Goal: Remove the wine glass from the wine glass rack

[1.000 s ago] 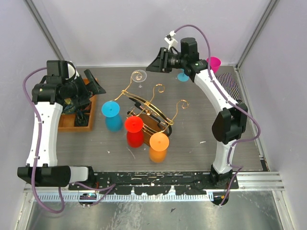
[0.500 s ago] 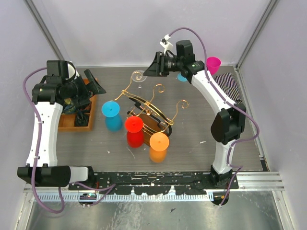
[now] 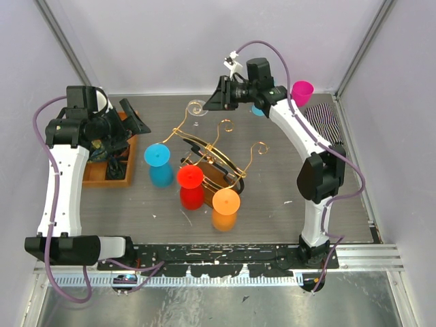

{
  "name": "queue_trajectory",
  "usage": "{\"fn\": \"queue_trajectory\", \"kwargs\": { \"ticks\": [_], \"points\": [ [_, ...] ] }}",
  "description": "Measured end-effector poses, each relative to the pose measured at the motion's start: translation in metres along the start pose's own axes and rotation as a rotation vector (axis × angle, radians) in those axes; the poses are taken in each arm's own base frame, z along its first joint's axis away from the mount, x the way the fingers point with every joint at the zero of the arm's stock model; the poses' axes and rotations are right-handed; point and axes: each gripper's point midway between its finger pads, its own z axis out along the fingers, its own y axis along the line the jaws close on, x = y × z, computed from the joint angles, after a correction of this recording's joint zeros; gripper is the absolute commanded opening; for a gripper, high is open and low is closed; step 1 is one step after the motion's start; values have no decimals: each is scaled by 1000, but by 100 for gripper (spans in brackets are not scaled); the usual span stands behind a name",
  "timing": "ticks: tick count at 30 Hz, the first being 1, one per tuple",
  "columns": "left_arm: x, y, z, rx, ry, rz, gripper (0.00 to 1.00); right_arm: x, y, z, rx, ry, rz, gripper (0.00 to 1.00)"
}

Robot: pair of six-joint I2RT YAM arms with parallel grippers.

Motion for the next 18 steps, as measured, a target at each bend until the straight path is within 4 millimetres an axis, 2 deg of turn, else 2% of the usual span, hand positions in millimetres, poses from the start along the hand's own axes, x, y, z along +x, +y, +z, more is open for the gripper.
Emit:
{"fn": "queue_trajectory", "kwargs": {
  "ticks": [5, 12, 18],
  "points": [
    [0, 0, 0, 0, 1, 0, 98, -1, 5, 6, -26, 9, -4, 31],
    [0, 0, 1, -1, 2, 0, 98, 0, 8, 10, -62, 23, 24, 3],
    [0, 1, 1, -2, 3, 3, 98, -1, 14, 9, -84, 29, 55, 1]
  ]
}}
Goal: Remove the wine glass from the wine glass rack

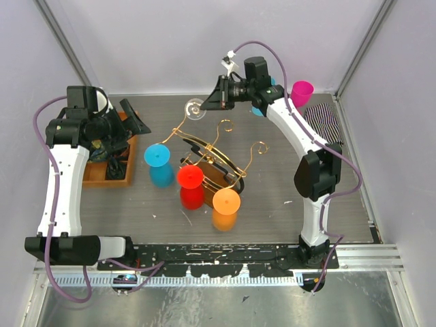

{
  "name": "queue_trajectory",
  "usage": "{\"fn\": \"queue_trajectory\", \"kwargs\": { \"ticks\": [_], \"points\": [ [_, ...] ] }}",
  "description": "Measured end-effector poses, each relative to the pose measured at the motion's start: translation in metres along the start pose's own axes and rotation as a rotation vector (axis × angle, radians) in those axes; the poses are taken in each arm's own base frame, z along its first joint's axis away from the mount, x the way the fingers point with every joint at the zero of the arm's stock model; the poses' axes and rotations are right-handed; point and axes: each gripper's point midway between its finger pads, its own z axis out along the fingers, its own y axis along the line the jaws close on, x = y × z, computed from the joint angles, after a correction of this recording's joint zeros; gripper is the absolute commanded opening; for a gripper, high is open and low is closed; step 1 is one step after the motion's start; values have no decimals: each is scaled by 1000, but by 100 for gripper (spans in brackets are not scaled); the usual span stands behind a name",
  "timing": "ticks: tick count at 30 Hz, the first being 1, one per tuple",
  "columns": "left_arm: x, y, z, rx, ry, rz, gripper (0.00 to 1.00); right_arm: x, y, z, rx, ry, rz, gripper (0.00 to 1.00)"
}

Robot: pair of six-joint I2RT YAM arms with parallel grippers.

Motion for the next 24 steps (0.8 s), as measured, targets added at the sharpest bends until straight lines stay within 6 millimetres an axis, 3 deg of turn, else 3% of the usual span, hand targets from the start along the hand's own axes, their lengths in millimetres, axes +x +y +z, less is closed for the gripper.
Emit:
{"fn": "queue_trajectory", "kwargs": {
  "ticks": [11, 16, 24],
  "points": [
    [5, 4, 4, -11, 18, -6, 98, -6, 2, -5, -9, -12, 96, 1],
    [5, 4, 3, -11, 15, -4, 98, -15, -6, -12, 14, -40, 120, 1],
    [5, 4, 3, -10, 14, -5, 98, -32, 3, -11, -25, -75, 106, 1]
  ]
}}
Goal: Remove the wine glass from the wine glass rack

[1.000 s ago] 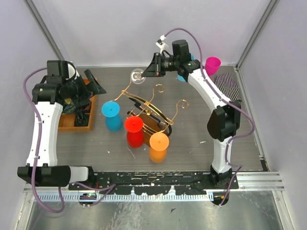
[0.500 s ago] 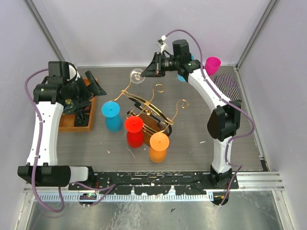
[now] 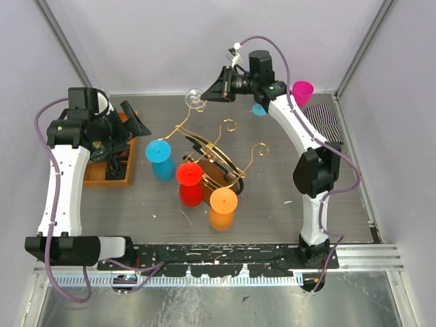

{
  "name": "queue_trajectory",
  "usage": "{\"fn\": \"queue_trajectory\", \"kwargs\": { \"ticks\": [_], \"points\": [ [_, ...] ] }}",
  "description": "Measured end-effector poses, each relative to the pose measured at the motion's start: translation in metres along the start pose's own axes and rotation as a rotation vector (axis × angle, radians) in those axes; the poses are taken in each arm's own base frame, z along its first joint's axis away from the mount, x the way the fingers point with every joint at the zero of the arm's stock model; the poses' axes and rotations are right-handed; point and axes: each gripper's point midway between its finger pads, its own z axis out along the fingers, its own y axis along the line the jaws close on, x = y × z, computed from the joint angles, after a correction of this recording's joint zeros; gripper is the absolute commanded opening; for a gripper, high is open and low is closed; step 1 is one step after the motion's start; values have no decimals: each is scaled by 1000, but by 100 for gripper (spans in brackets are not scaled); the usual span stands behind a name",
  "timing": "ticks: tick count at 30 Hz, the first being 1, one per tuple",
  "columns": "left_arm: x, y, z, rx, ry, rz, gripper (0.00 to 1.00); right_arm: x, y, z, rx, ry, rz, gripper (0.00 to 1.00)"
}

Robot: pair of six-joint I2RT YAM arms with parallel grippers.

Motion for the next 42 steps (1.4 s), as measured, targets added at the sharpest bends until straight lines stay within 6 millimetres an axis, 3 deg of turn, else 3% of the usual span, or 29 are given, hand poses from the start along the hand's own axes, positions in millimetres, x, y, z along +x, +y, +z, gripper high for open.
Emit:
{"fn": "queue_trajectory", "kwargs": {
  "ticks": [11, 20, 25, 31, 35, 42],
  "points": [
    [1, 1, 0, -1, 2, -1, 98, 18, 9, 18, -71, 62, 21, 1],
    [0, 1, 0, 1, 2, -6, 98, 33, 28, -11, -45, 104, -3, 0],
    [-2, 0, 0, 4, -7, -13, 98, 21, 39, -47, -17, 62, -44, 1],
    [-15, -9, 1, 31, -31, -24, 98, -15, 22, -79, 61, -15, -94, 1],
    [-35, -23, 1, 63, -62, -19, 98, -33, 12, -78, 129, -52, -209, 1],
    [-69, -41, -6, 123, -146, 2, 98, -28, 0, -58, 307, -43, -526, 1]
  ]
}}
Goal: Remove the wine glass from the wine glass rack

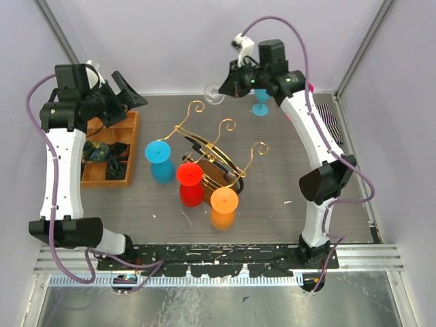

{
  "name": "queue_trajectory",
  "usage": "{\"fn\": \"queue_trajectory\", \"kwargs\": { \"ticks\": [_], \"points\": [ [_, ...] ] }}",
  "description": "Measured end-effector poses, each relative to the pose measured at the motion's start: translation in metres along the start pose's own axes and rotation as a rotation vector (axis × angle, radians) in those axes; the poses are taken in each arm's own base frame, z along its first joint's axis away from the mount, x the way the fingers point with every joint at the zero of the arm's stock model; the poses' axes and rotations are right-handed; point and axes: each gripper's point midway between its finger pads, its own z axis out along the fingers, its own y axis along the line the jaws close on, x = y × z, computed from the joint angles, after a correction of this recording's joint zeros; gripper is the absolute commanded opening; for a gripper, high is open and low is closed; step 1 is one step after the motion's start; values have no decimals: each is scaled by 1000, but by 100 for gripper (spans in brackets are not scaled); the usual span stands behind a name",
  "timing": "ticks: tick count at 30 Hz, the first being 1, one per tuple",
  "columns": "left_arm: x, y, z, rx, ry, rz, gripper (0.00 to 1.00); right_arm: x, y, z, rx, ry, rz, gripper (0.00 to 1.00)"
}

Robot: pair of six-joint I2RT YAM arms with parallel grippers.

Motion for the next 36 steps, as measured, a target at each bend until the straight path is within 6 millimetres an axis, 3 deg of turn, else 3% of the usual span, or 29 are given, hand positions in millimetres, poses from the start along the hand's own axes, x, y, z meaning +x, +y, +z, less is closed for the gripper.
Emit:
{"fn": "queue_trajectory", "kwargs": {
  "ticks": [2, 3, 6, 10, 12, 16, 21, 26, 36],
  "points": [
    [-12, -4, 2, 22, -21, -4, 98, 2, 4, 4, 31, 8, -103, 1],
    [-20, -7, 5, 40, -31, -8, 98, 8, 25, 13, 12, 23, -196, 1],
    [-36, -13, 15, 86, -32, -24, 98, 22, 61, 19, -12, 42, -419, 1],
    [-53, -16, 32, 133, -21, -30, 98, 47, 109, 12, -68, 49, -704, 1],
    [-57, -14, 39, 142, -12, -34, 98, 47, 125, 3, -97, 31, -793, 1],
    [-56, -14, 47, 168, 16, -40, 98, 23, 132, -16, -90, -50, -919, 1],
    [-61, -36, 44, 287, 29, -54, 98, 9, 142, -28, -110, -106, -984, 1],
    [-64, -62, 41, 449, 49, -103, 98, 7, 163, -28, -182, -123, -1006, 1],
    [-58, -78, 45, 610, 136, -220, 98, 11, 197, -10, -278, -133, -1033, 1]
  ]
}}
